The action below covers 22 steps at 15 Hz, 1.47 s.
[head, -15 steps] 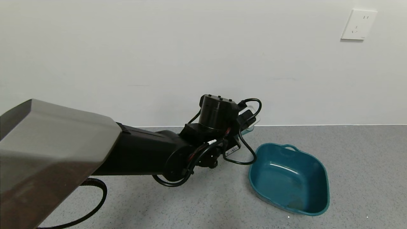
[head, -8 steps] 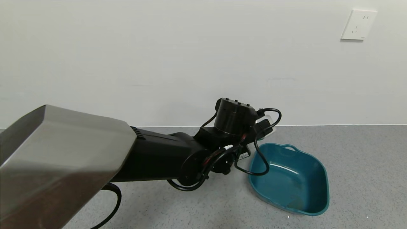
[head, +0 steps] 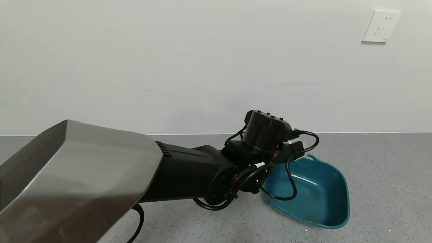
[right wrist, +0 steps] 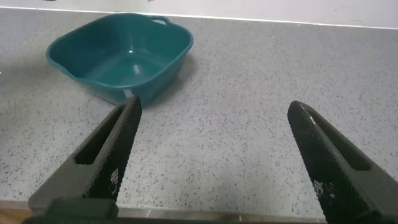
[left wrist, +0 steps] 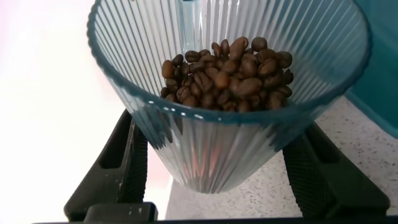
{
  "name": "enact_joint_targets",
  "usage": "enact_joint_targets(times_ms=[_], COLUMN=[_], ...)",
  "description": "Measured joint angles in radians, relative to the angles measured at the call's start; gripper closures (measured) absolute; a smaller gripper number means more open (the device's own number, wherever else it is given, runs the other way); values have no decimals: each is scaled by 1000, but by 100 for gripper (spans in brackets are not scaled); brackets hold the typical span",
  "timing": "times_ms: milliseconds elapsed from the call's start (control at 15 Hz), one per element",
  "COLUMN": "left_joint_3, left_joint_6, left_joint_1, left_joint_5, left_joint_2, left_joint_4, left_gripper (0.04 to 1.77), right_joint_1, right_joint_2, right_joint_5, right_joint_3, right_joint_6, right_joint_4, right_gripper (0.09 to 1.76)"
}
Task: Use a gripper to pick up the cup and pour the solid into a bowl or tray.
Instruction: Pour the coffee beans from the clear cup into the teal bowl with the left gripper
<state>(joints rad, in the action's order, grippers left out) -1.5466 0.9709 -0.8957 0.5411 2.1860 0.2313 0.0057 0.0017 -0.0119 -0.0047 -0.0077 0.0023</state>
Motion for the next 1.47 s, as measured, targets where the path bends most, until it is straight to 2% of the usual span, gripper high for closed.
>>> enact_joint_targets(times_ms=[267,467,1467], left_joint_3=[-10,-17,-15], left_joint_6=[95,119,330], left_joint_1=[-14,-19,-52], left_joint_5=[54,77,149], left_joint_2=[14,28,53], left_joint_4=[5,13,20], left_gripper=[54,54,54], right_joint_1=[0,0,0], right_joint_2=[0,0,0], right_joint_5=[0,0,0], right_joint_3=[0,0,0], right_joint_6=[0,0,0], right_joint_4=[-1,-1,-1], right_gripper=[14,14,14])
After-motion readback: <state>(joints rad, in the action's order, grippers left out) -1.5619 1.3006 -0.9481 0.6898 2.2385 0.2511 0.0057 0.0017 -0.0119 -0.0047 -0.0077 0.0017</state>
